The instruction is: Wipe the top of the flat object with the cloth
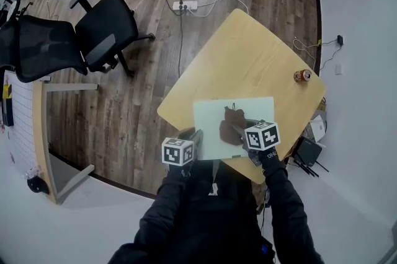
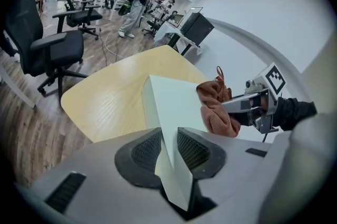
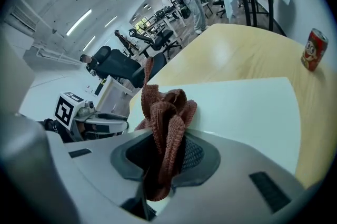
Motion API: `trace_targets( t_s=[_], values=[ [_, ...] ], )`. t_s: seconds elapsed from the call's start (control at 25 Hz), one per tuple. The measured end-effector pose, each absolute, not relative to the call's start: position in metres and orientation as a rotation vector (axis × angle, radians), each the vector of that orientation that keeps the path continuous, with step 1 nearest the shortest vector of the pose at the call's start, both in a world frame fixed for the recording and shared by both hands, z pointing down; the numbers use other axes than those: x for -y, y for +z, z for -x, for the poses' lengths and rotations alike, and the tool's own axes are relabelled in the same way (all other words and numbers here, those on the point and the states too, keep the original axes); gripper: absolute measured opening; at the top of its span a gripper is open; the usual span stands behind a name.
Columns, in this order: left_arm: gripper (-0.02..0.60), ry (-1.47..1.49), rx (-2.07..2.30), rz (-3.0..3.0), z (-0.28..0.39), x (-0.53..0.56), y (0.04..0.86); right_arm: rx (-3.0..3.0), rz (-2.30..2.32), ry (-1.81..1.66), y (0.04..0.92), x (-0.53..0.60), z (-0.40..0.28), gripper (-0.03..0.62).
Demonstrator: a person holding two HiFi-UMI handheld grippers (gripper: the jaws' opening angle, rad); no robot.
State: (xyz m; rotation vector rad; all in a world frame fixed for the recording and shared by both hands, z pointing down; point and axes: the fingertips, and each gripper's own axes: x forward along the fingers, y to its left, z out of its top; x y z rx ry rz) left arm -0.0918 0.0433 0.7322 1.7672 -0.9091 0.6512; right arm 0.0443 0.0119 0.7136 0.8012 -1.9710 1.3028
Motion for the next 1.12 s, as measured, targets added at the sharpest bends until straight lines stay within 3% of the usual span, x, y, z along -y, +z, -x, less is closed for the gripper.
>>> trace_targets(
  t_s=[0.96, 1.12],
  values=[
    [0.117, 0.705, 0.913, -1.775, 0.085, -0.042, 0.733, 1.835, -1.115, 1.203, 0.706, -0.013, -0.206, 0.104],
    [0.117, 0.708, 0.903, -1.778, 0.084, -0.042, 0.733, 1.922, -1.178, 1.292, 0.677, -0.012, -0.208, 0.103]
  ],
)
